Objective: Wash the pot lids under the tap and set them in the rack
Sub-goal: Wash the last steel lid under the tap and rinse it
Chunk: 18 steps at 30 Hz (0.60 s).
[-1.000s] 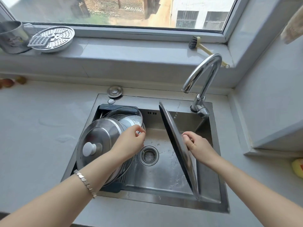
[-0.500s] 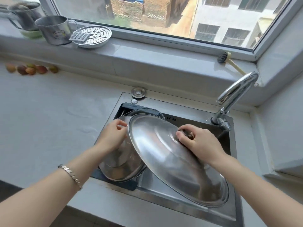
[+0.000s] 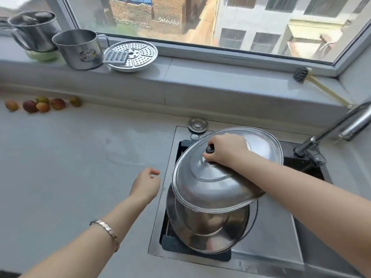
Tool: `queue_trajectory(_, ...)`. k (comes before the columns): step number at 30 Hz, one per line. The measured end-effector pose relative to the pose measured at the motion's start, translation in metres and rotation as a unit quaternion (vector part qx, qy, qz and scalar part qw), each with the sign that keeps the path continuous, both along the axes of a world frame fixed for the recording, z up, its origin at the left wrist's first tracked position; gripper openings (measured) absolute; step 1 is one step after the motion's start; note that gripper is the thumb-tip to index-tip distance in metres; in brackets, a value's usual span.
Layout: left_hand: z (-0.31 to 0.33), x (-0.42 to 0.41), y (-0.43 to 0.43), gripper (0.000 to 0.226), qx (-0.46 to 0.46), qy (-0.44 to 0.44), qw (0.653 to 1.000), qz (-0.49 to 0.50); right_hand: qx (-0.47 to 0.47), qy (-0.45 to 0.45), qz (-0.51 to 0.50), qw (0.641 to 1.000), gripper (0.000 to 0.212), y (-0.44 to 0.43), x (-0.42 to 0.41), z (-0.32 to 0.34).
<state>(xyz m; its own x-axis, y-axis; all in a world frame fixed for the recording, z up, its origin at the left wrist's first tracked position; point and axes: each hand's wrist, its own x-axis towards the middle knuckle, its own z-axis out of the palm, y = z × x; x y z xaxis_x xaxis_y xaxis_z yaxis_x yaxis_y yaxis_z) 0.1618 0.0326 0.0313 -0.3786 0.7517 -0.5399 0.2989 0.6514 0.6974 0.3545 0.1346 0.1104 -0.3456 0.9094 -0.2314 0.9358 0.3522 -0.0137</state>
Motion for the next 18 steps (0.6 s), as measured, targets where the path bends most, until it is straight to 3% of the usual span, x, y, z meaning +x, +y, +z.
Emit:
queue_trajectory(5, -0.009, -0.014, 0.002, 0.024, -0.009, -0.026, 1.000, -0.006, 0.007, -0.081, 0.026, 0.996, 0.031, 0.012, -0.035, -0.027)
queue_trajectory(10, -0.020, -0.024, -0.002, 0.022, -0.022, -0.044, 0.999, -0.005, -0.015, -0.139, -0.011, 0.990, 0.024, 0.009, -0.045, -0.049)
queue_trajectory(18, -0.027, -0.031, -0.002, 0.022, -0.025, -0.058, 0.998, -0.010, -0.032, -0.109, -0.058, 0.992, 0.031, 0.003, -0.035, -0.066)
